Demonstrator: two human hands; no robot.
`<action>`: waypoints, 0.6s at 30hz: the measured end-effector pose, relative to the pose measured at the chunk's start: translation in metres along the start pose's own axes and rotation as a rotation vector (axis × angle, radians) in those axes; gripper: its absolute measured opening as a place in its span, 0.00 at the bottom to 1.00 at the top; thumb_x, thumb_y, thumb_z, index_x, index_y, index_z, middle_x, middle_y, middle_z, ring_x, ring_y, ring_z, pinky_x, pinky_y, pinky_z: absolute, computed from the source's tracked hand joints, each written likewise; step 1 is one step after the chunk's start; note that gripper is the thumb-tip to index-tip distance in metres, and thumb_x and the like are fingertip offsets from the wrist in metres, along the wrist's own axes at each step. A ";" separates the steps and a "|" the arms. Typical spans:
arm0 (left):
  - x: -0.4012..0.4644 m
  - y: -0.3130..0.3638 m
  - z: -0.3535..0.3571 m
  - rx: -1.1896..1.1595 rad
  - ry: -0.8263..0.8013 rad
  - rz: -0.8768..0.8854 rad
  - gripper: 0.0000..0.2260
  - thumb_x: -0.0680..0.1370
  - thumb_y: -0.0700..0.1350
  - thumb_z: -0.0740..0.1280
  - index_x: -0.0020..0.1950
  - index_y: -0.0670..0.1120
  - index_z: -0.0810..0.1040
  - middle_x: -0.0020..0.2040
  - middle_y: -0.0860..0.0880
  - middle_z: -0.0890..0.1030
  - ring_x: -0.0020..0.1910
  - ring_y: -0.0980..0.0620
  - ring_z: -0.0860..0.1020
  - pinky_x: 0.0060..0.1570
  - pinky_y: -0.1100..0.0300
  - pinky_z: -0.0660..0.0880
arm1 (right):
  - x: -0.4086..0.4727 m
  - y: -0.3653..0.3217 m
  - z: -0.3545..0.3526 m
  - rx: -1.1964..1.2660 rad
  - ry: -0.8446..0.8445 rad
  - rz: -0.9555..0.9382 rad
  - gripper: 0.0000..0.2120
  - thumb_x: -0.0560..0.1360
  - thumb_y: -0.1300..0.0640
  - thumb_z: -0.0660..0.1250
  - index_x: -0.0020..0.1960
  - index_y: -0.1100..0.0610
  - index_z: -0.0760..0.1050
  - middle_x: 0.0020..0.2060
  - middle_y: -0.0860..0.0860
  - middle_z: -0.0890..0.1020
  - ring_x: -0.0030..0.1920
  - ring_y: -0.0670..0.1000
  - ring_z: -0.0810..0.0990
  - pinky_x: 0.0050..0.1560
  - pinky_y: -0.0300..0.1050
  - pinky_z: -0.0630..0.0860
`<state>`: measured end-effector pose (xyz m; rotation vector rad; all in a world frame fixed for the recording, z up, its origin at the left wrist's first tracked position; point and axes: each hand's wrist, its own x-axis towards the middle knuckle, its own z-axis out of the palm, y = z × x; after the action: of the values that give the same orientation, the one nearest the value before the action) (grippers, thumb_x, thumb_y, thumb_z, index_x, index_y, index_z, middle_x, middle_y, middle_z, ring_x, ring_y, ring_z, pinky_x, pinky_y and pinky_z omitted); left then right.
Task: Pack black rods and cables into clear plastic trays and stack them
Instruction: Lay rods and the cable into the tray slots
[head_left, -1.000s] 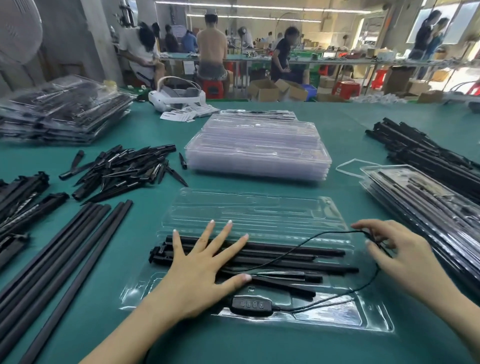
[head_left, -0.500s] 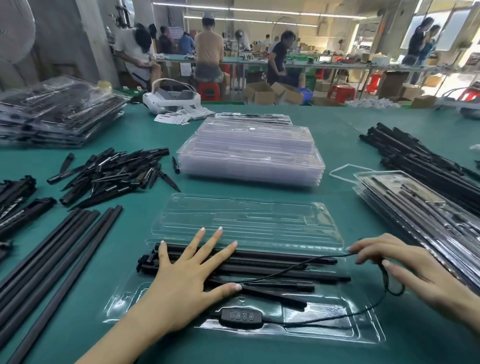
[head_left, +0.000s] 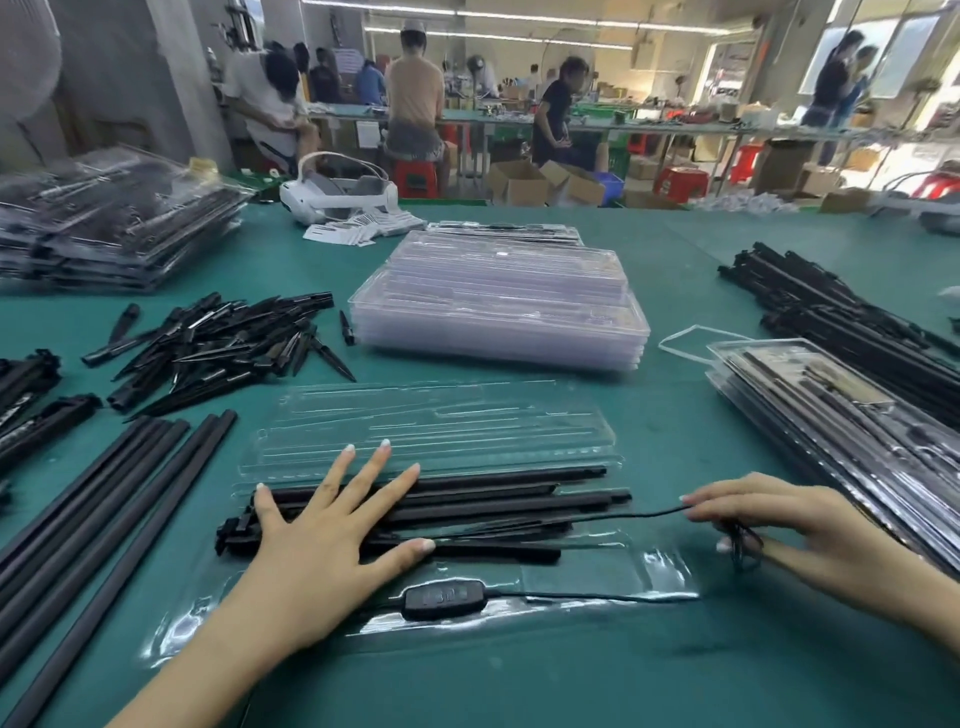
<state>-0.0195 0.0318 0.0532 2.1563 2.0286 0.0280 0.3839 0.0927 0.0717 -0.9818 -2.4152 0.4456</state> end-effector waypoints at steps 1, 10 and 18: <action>0.000 -0.002 0.000 0.002 0.001 -0.005 0.33 0.60 0.78 0.31 0.65 0.76 0.31 0.67 0.71 0.25 0.69 0.62 0.25 0.67 0.30 0.37 | 0.002 -0.004 0.001 0.017 0.028 0.008 0.14 0.71 0.64 0.71 0.52 0.49 0.82 0.47 0.40 0.83 0.45 0.42 0.81 0.46 0.33 0.75; -0.002 0.007 -0.009 -0.071 0.062 0.124 0.25 0.72 0.73 0.38 0.66 0.77 0.33 0.73 0.65 0.31 0.70 0.62 0.25 0.69 0.37 0.29 | 0.026 -0.031 0.029 0.381 0.365 0.371 0.14 0.71 0.55 0.70 0.56 0.48 0.77 0.21 0.57 0.75 0.24 0.47 0.68 0.31 0.31 0.67; 0.021 0.082 -0.009 -0.073 -0.003 0.515 0.23 0.82 0.59 0.47 0.75 0.67 0.42 0.75 0.68 0.39 0.71 0.65 0.30 0.67 0.36 0.28 | 0.023 -0.029 0.033 0.617 0.317 0.554 0.08 0.73 0.61 0.69 0.47 0.50 0.80 0.18 0.52 0.64 0.20 0.48 0.62 0.24 0.33 0.65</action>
<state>0.0614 0.0490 0.0714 2.5583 1.3915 0.1627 0.3349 0.0853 0.0652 -1.2867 -1.5443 1.0584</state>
